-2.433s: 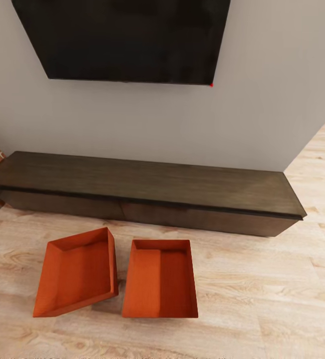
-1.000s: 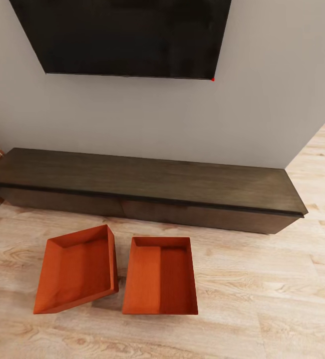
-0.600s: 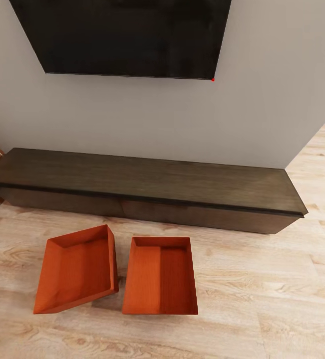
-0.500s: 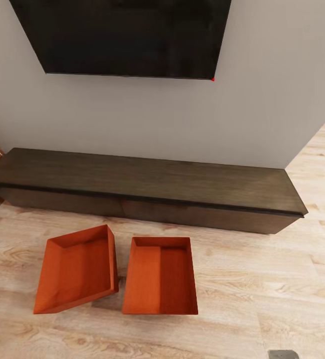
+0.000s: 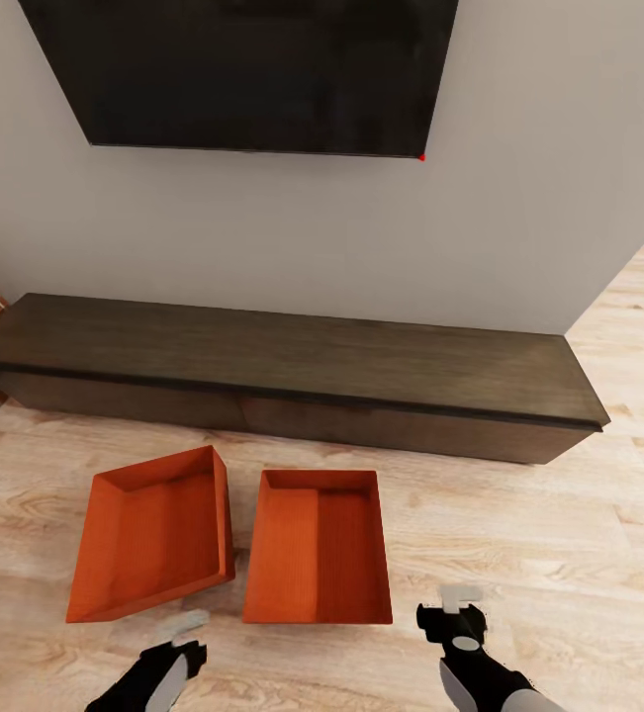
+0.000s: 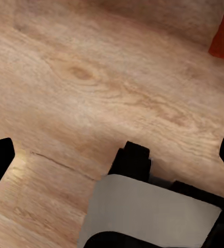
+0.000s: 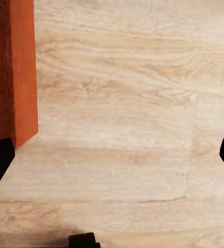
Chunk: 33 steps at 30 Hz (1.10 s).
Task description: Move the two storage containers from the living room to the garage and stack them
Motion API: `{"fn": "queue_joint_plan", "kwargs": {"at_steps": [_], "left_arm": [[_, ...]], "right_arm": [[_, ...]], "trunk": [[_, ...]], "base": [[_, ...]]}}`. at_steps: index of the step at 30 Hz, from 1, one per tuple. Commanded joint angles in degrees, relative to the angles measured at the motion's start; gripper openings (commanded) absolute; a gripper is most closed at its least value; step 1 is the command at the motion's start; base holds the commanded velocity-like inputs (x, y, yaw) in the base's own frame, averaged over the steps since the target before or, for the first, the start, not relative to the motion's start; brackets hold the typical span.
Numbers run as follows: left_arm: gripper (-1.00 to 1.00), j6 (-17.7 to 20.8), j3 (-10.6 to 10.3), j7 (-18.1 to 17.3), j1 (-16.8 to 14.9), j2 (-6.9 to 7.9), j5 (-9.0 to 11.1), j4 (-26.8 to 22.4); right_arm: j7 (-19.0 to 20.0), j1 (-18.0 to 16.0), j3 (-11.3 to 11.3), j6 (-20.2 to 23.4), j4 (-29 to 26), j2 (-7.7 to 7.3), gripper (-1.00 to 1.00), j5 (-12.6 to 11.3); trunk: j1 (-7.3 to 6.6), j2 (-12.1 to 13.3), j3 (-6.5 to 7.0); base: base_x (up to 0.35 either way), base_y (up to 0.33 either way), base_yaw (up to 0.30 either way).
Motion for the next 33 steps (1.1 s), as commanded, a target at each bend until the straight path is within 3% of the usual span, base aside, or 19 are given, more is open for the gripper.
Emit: {"fn": "queue_joint_plan", "kwargs": {"at_steps": [1,2,3,4,7,10,19,33], "left_arm": [[1.00,0.25,-0.04,0.28,-0.43,-0.89,0.10,-0.07],[1.00,0.12,-0.41,0.28,-1.19,-3.10,-0.91,-0.12],[1.00,0.04,-0.93,0.27,-1.48,-4.33,-2.35,-0.17],[1.00,-0.08,-1.32,0.27,-1.58,-4.85,-3.29,-0.17],[1.00,-4.71,-3.80,0.27,-1.89,-6.66,-9.28,0.24],[1.00,-8.68,-4.98,0.07,-1.97,-7.22,-12.32,1.88],[1.00,-13.56,-4.80,-0.50,-2.08,-7.21,-12.56,3.74],[1.00,-14.38,-4.61,-0.44,-2.08,-7.16,-12.45,3.79]], "right_arm": [[-0.27,-0.05,0.42,-0.27,0.06,0.48,1.00,-0.42],[-0.23,-0.07,0.53,-0.39,0.06,1.64,1.00,-0.36],[-0.22,-0.08,0.63,-0.50,0.06,2.35,1.00,-0.30],[-0.21,-0.08,0.67,-0.62,0.06,2.74,1.00,-0.28],[-0.18,-0.09,0.78,-2.48,0.06,4.33,1.00,-0.22],[-0.12,-0.09,0.51,-5.15,0.06,4.89,1.00,-0.31],[0.42,-0.09,0.41,-5.82,-0.04,4.89,1.00,-0.21],[0.68,-0.09,0.49,-5.91,-0.03,4.91,1.00,-0.13]], "trunk": [[0.00,-0.02,-0.04],[0.00,-0.02,-0.04],[0.00,-0.02,-0.04],[0.00,-0.02,-0.04],[0.00,-0.02,-0.04],[0.00,-0.02,-0.04],[0.00,-0.02,-0.04],[0.00,-0.02,-0.04]], "base": [[0.000,0.000,0.000],[0.000,0.000,0.000],[0.000,0.000,0.000],[0.000,0.000,0.000],[0.000,0.000,0.000],[0.000,0.000,0.000],[0.000,0.000,0.000],[0.000,0.000,0.000]]}}
